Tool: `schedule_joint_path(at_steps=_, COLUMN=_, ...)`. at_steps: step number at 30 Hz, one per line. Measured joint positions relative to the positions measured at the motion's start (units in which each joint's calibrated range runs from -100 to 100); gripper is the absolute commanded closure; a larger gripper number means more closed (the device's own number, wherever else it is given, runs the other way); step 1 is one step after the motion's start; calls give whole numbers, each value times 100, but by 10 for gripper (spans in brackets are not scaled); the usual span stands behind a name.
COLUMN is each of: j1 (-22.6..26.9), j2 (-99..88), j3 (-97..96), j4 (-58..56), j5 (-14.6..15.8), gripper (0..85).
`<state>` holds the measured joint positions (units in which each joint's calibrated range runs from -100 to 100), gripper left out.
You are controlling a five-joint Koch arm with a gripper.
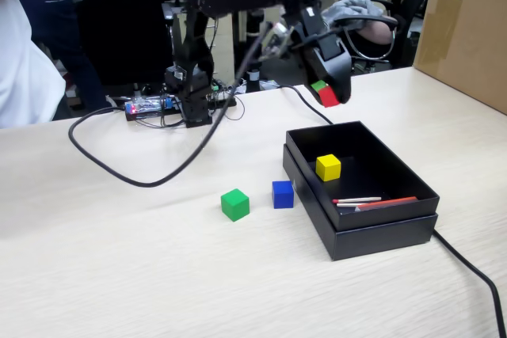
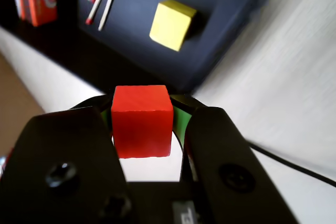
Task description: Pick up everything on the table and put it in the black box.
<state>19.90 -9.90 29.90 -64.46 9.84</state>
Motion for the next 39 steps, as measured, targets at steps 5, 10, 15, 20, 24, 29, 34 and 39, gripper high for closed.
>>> schedule_joint_path(at_steps=5, j1=24, j2=1618, j3=1004, j4=-124, j5=68, gripper=815)
schedule_joint_path(at_steps=10, j1=24, j2=2757, j3=1333, j4=-132, j5=132, gripper=814)
schedule_joint_path(at_steps=15, j1=15, j2=3340, j3=1461, j4=-124, j5=171, gripper=787)
schedule_joint_path(at_steps=20, j1=0, j2=3482, j3=1415, j4=-108, j5=195, gripper=584)
schedule_joint_path(at_steps=24, j1=-34, j2=3443, j3=1141, j4=-70, j5=200, gripper=564)
schedule_joint_path(at_steps=29, j1=-186, j2=1761, j3=456, j4=-124, j5=200, gripper=450)
schedule_joint_path(at_steps=34, j1=-615, j2=-414, j3=37, j4=-170, j5=156, gripper=448)
schedule_joint_path(at_steps=39, j1=-1192, j2=-1644, j3=-922, j4=-170, j5=-117, gripper=388)
